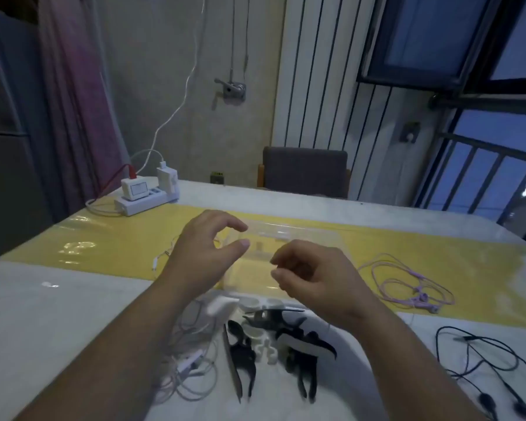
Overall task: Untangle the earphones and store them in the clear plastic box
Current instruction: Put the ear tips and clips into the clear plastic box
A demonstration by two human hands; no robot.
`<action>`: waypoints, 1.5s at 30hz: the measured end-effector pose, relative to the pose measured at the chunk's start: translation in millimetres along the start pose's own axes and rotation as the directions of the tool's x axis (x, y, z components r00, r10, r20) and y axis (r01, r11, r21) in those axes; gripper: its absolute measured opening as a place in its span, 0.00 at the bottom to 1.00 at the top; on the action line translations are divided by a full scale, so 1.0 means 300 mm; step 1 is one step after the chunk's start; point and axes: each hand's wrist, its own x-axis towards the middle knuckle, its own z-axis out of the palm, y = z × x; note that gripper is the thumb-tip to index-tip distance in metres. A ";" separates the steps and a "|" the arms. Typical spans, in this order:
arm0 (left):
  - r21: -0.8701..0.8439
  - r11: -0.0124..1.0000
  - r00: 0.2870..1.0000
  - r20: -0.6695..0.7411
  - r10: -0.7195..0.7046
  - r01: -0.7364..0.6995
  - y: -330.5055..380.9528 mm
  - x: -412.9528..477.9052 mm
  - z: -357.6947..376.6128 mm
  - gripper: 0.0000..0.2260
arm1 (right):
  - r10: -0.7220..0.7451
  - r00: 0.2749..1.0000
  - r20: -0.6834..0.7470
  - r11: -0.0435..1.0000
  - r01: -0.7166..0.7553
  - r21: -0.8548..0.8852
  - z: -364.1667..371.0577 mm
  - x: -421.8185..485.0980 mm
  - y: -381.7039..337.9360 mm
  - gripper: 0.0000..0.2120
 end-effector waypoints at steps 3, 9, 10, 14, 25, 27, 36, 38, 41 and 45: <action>0.127 0.989 0.993 0.081 -0.091 0.080 -0.016 0.006 0.002 0.02 | 0.177 0.944 0.277 0.968 -0.116 -0.224 -0.015 0.003 -0.009 0.11; 0.100 0.978 0.976 0.103 -0.192 0.182 -0.025 0.001 0.011 0.09 | 0.412 0.742 0.529 0.863 -0.130 -0.489 -0.034 -0.015 -0.040 0.33; 0.117 0.979 0.978 0.106 -0.181 0.169 -0.025 0.001 0.010 0.10 | 0.436 0.728 0.528 0.846 -0.131 -0.517 -0.040 -0.019 -0.046 0.36; 0.154 0.978 0.982 0.104 -0.159 0.142 -0.025 0.000 0.015 0.09 | 0.496 0.735 0.462 0.796 -0.174 -0.579 -0.040 -0.023 -0.050 0.32; 0.122 0.984 0.986 0.082 -0.144 0.133 -0.019 -0.011 0.005 0.11 | 0.485 0.764 0.425 0.774 -0.150 -0.615 -0.012 -0.023 -0.045 0.16; 0.028 0.978 0.972 0.106 -0.210 0.208 -0.016 -0.008 0.008 0.11 | 0.465 0.790 0.399 0.779 -0.151 -0.609 -0.020 -0.022 -0.050 0.16; -0.278 0.857 0.901 0.164 -0.403 0.434 -0.003 0.001 0.010 0.17 | 0.302 0.934 0.191 0.890 -0.204 -0.409 -0.054 -0.019 -0.080 0.18; -0.321 0.824 0.884 0.171 -0.435 0.467 -0.002 0.005 0.014 0.20 | 0.223 0.970 0.094 0.910 -0.172 -0.378 -0.048 -0.012 -0.085 0.16; -0.349 0.767 0.842 0.175 -0.511 0.538 -0.005 0.018 0.026 0.20 | 0.120 0.988 -0.094 0.922 -0.146 -0.359 -0.031 0.015 -0.067 0.16; -0.380 0.723 0.811 0.165 -0.561 0.577 -0.004 0.022 0.032 0.20 | 0.071 0.968 -0.239 0.919 -0.157 -0.361 0.001 0.084 -0.031 0.18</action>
